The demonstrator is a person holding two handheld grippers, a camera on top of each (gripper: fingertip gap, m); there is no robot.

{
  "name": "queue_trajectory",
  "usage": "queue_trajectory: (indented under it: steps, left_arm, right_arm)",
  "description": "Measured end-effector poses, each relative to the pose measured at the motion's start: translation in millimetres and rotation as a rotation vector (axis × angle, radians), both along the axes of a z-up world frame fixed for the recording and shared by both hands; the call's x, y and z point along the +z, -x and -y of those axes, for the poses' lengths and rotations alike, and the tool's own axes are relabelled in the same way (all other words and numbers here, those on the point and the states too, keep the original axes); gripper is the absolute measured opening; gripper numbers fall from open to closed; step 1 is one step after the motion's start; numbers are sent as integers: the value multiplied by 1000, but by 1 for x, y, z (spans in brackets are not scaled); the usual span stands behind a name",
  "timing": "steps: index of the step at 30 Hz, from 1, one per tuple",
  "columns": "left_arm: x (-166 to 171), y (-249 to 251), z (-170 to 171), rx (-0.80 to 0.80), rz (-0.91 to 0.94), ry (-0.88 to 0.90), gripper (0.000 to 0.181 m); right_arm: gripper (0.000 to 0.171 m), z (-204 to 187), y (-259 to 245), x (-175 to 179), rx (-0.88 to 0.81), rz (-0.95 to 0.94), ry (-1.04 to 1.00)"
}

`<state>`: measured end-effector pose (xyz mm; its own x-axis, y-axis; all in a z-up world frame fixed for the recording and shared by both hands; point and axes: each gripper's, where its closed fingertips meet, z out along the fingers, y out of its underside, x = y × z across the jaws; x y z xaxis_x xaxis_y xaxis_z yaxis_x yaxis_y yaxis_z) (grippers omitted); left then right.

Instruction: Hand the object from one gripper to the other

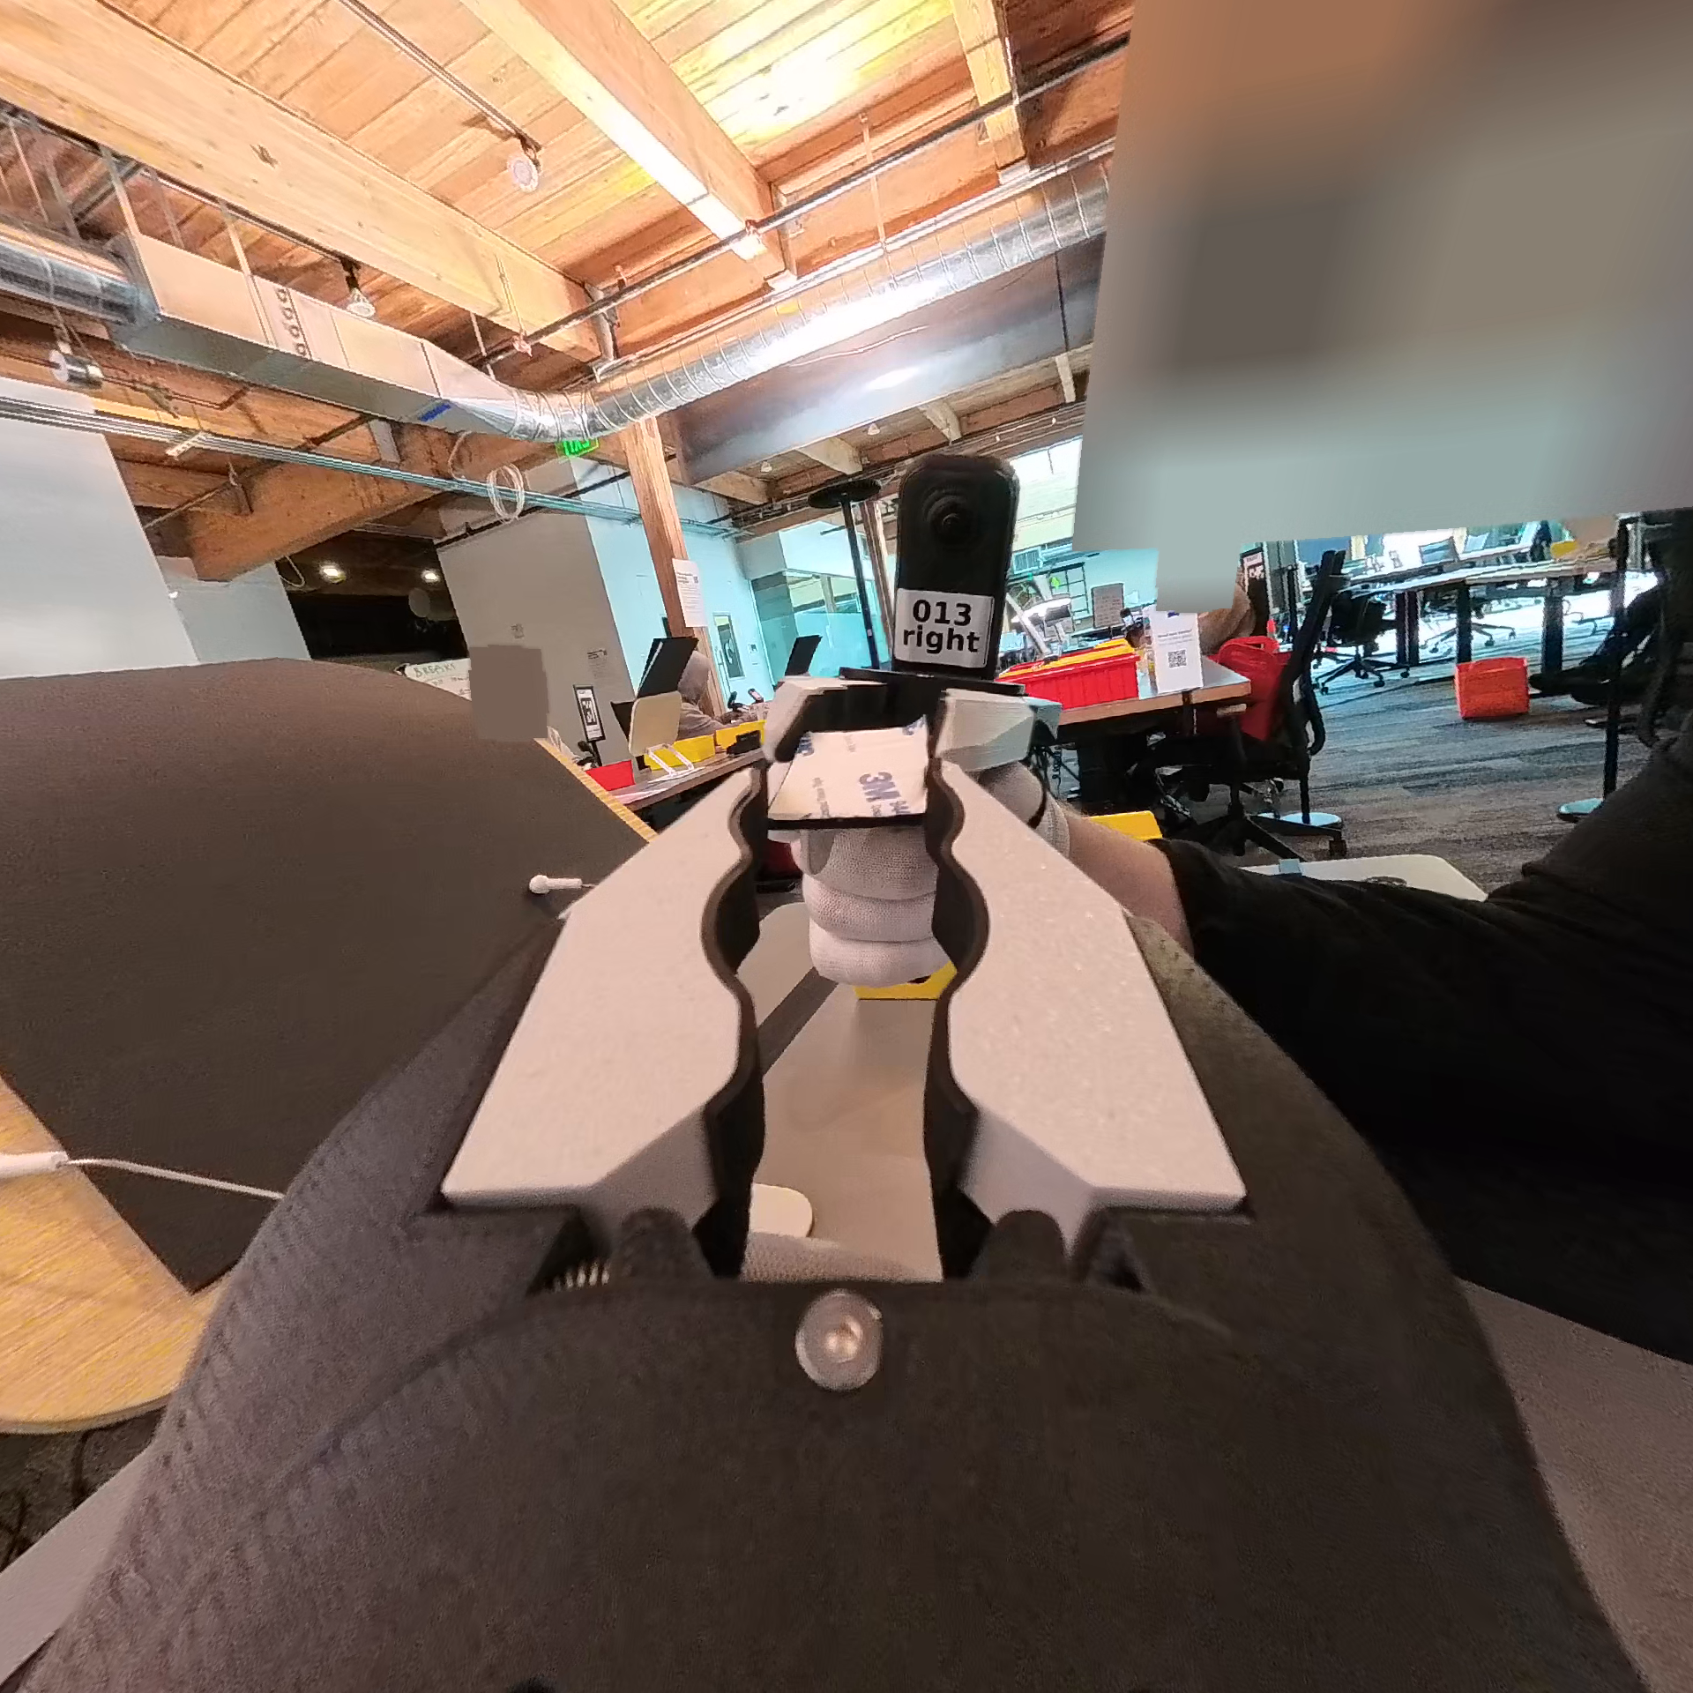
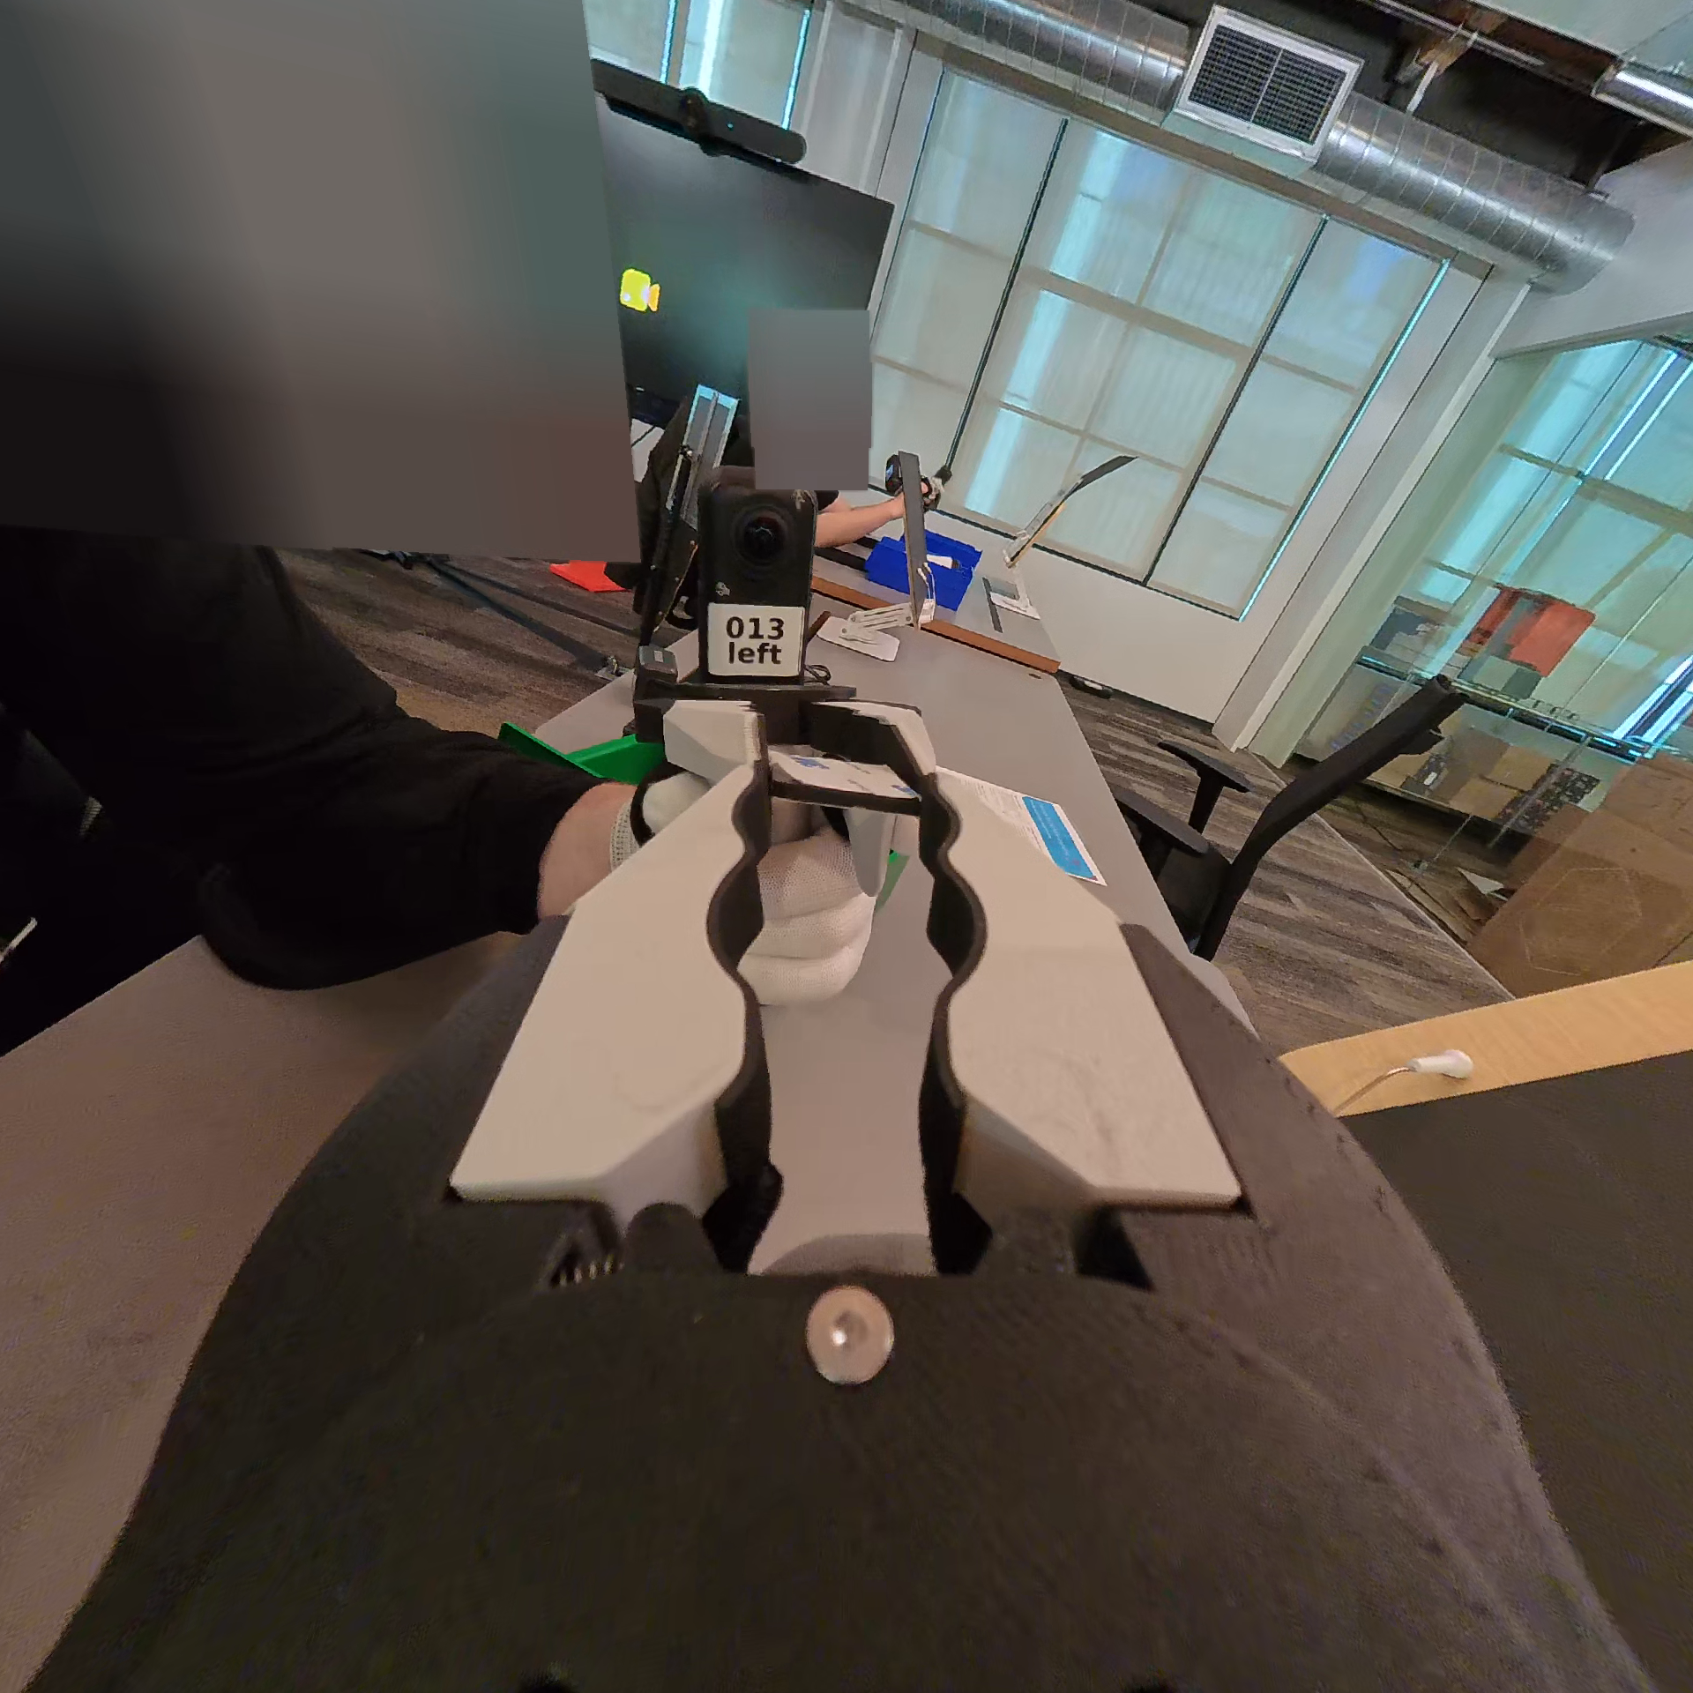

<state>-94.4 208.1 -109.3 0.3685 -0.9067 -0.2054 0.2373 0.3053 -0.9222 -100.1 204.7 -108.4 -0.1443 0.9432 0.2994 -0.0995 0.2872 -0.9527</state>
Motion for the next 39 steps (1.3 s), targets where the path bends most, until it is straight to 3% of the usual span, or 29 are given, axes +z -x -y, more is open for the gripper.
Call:
queue_trajectory:
  steps: [12,24,30,39]
  left_arm:
    - [-4,-2,0,41,-61,-37,32]
    - [-23,-17,22,184,-474,-300,36]
    - [-65,-47,33,206,-750,-438,42]
    - [-91,-60,51,132,-891,-473,50]
  right_arm:
    - [30,0,-2,-1,-11,27,-16]
    - [29,3,-44,-29,63,243,74]
    - [29,23,-57,-64,181,422,89]
    - [29,44,-56,-88,304,543,99]
